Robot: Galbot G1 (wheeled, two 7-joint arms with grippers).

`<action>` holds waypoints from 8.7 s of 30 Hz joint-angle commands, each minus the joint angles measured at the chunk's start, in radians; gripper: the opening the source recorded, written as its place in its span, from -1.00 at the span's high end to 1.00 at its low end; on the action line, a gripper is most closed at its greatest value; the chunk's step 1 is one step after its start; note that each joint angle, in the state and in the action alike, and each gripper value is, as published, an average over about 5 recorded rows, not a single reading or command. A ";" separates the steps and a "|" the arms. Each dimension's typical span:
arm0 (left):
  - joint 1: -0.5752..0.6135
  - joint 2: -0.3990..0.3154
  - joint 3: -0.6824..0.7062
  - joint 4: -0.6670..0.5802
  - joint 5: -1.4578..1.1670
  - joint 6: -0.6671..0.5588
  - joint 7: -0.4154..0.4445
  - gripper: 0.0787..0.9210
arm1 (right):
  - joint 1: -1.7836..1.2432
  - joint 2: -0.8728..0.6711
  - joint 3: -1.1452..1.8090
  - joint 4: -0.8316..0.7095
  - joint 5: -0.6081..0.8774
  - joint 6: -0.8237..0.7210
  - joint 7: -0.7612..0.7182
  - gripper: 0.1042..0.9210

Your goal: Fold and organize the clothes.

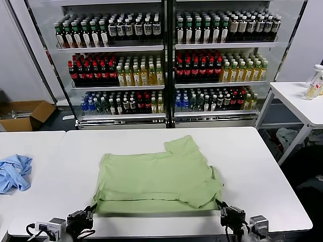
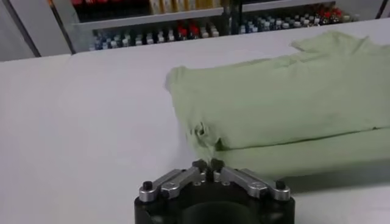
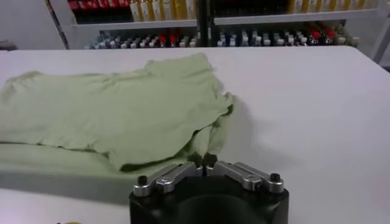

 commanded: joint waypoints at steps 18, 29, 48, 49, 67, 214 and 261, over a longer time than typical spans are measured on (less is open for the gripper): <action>-0.676 0.110 0.185 0.504 -0.155 -0.090 0.158 -0.67 | 0.975 0.096 -0.349 -0.591 0.111 -0.072 0.044 -0.68; -0.940 0.103 0.366 0.849 -0.142 -0.116 0.269 -0.77 | 1.213 0.259 -0.469 -0.946 0.071 -0.071 0.013 -0.76; -1.026 0.071 0.429 1.004 -0.096 -0.120 0.342 -0.77 | 1.287 0.445 -0.436 -1.314 -0.091 -0.006 -0.040 -0.76; -1.028 0.070 0.429 1.008 -0.094 -0.120 0.345 -0.77 | 1.287 0.450 -0.433 -1.319 -0.093 -0.002 -0.044 -0.76; -0.975 0.062 0.406 0.963 -0.089 -0.116 0.389 0.06 | 1.294 0.486 -0.409 -1.360 -0.106 0.011 -0.049 0.08; -0.372 -0.233 0.364 -0.061 -0.517 0.004 -0.252 0.95 | 0.159 0.064 0.024 -0.008 -0.034 -0.036 0.068 -0.76; -0.252 -0.151 0.099 0.276 -0.040 -0.099 -0.059 -0.76 | 0.197 0.058 0.011 -0.018 -0.039 -0.037 0.059 -0.76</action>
